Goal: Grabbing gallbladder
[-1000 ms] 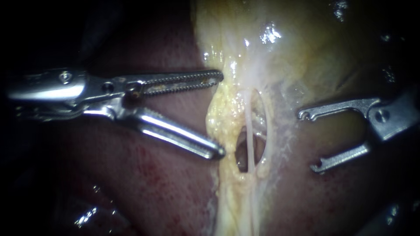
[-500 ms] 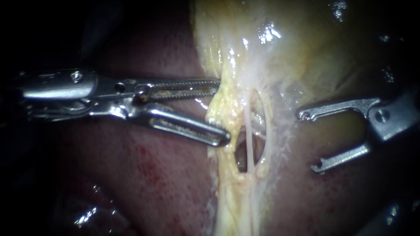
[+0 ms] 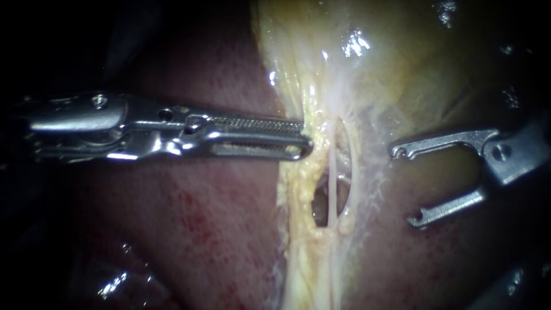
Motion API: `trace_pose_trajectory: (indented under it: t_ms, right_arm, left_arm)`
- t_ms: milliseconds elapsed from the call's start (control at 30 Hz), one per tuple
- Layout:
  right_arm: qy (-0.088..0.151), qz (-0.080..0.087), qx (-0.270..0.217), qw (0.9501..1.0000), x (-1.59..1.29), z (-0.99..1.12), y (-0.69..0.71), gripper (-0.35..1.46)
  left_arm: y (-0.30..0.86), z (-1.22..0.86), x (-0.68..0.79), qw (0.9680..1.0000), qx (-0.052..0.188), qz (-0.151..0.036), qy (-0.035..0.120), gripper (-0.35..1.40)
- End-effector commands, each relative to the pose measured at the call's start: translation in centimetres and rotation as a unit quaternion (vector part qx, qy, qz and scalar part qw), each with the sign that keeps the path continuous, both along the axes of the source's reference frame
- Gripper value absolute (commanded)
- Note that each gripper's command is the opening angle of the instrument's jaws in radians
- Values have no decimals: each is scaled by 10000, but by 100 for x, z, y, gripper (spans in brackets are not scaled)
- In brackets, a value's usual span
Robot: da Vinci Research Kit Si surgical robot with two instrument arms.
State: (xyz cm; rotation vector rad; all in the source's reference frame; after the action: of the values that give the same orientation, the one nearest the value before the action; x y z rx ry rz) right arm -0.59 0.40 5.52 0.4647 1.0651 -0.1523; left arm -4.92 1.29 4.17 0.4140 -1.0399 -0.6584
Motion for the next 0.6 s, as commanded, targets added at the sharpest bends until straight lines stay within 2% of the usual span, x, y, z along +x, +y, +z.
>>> trace_pose_trajectory:
  t_ms: [33,167,600]
  right_arm:
    - [0,1,-1,10000,0,0,0,58]
    - [0,1,-1,10000,0,0,0,58]
    - [0,1,-2,10000,0,0,0,58]
  left_arm:
    - [0,1,0,10000,-4,16,9,-35]
    - [1,3,2,10000,5,44,60,-35]
    - [1,3,2,10000,7,52,73,-35]
